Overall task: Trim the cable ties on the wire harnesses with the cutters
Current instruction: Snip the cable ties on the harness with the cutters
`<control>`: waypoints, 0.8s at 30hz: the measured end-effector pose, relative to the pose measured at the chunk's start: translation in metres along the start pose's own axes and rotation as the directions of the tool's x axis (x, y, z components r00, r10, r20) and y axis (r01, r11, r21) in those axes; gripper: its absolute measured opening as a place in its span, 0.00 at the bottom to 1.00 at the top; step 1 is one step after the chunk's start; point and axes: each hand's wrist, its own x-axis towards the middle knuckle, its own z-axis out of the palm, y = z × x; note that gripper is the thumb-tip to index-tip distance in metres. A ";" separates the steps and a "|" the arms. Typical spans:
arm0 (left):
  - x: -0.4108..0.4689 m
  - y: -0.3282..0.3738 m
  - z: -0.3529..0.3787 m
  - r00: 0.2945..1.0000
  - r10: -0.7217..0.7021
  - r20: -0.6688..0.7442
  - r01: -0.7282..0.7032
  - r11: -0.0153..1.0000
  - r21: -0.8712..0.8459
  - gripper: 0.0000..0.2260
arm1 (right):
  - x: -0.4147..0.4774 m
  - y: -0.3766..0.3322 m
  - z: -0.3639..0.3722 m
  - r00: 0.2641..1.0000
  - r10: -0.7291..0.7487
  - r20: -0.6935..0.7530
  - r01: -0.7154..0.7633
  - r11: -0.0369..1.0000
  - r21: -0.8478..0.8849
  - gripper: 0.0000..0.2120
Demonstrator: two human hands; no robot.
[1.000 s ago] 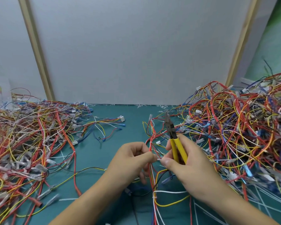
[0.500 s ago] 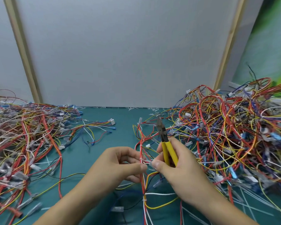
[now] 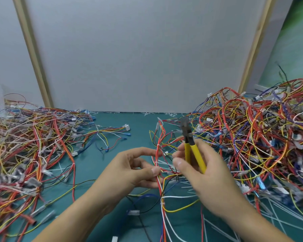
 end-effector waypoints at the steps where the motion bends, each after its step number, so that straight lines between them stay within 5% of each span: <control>1: 0.001 0.000 -0.001 1.000 0.008 -0.016 -0.008 1.000 0.007 0.12 | -0.001 -0.004 -0.001 0.999 -0.033 -0.034 0.033 0.999 -0.003 0.05; 7: 0.003 -0.003 -0.003 0.996 0.057 -0.069 -0.054 0.997 0.051 0.13 | -0.010 -0.029 -0.011 0.984 -0.165 -0.074 0.177 0.963 0.202 0.16; 11: 0.004 -0.004 -0.005 0.995 0.073 -0.071 -0.068 0.995 0.067 0.14 | -0.008 -0.031 -0.012 0.997 0.000 0.081 -0.024 0.956 0.292 0.18; 19: 0.007 -0.005 -0.009 0.979 0.131 -0.157 -0.107 0.982 0.153 0.12 | -0.002 -0.032 -0.028 0.965 -0.159 -0.209 0.236 0.874 0.424 0.24; 21: 0.008 -0.006 -0.009 0.973 0.141 -0.181 -0.114 0.982 0.153 0.12 | -0.003 -0.034 -0.022 0.990 -0.101 -0.097 0.134 0.878 0.460 0.25; 24: 0.009 -0.007 -0.009 0.964 0.159 -0.212 -0.132 0.982 0.136 0.12 | -0.007 -0.031 -0.009 0.950 0.234 0.208 -0.289 0.909 0.300 0.21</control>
